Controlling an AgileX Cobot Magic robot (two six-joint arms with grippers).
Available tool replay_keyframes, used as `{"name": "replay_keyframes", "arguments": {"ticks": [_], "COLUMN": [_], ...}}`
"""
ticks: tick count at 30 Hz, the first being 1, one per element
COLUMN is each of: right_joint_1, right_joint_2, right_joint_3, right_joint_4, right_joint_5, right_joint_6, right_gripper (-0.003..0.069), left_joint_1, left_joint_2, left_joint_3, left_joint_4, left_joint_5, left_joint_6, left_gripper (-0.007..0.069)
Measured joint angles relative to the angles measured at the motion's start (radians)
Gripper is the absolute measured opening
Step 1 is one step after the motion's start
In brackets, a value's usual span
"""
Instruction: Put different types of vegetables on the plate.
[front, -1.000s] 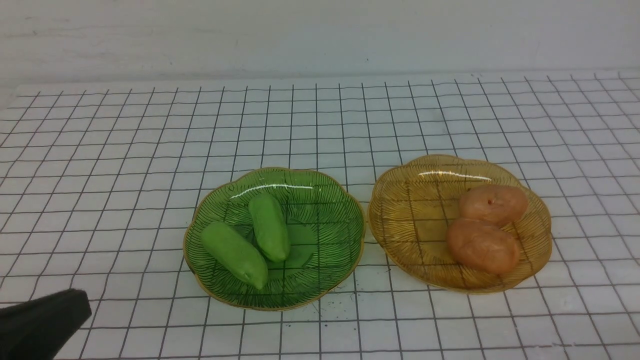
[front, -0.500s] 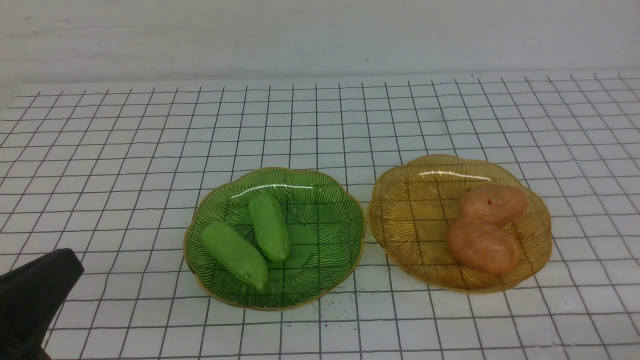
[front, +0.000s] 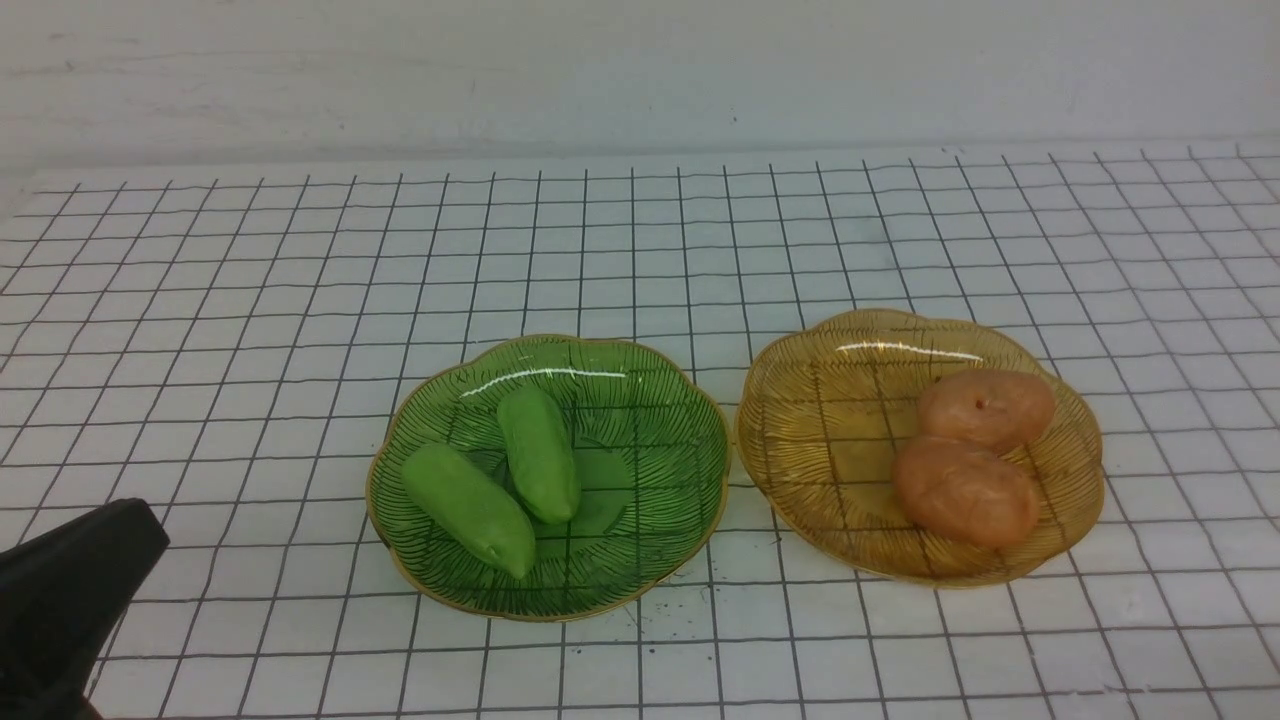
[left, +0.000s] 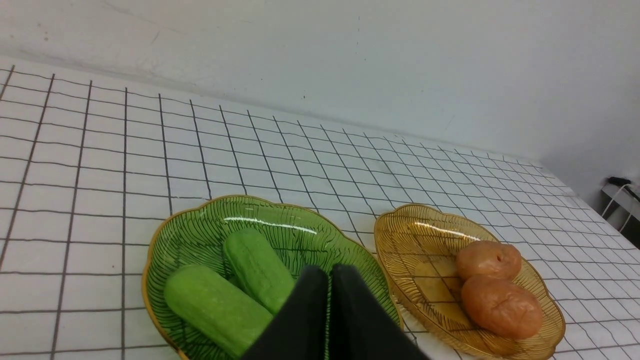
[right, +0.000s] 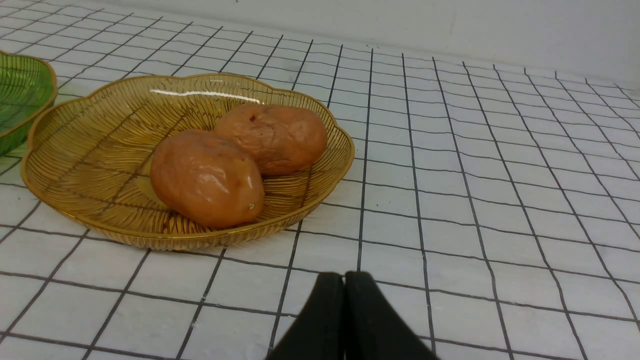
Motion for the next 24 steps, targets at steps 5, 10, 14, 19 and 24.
{"name": "replay_keyframes", "arguments": {"ticks": [5,10,14,19,24], "right_joint_1": [0.0,0.0,0.0,0.0,0.0], "right_joint_2": [0.0,0.0,0.0,0.0,0.0], "right_joint_3": [0.0,0.0,0.0,0.0,0.0], "right_joint_4": [0.0,0.001,0.001,0.001,0.002], "right_joint_5": [0.0,0.001,0.001,0.001,0.001], "right_joint_6": [0.0,0.0,0.0,0.0,0.0], "right_gripper": [-0.0015,-0.0015,-0.0015,-0.0015,-0.0015], "left_joint_1": [0.0,0.033,0.175,0.231,0.232], "left_joint_2": [-0.012,-0.119,-0.248,-0.325,-0.331], "left_joint_3": [0.022,0.133,0.281,0.384,0.39], "left_joint_4": [0.043,0.212,0.389,0.47,0.488], "left_joint_5": [-0.017,-0.061,-0.063,-0.058,0.013], "left_joint_6": [0.018,0.011,-0.085,-0.154,-0.159], "left_gripper": [-0.0007,-0.0007,-0.0007,-0.0007,-0.0007]}}
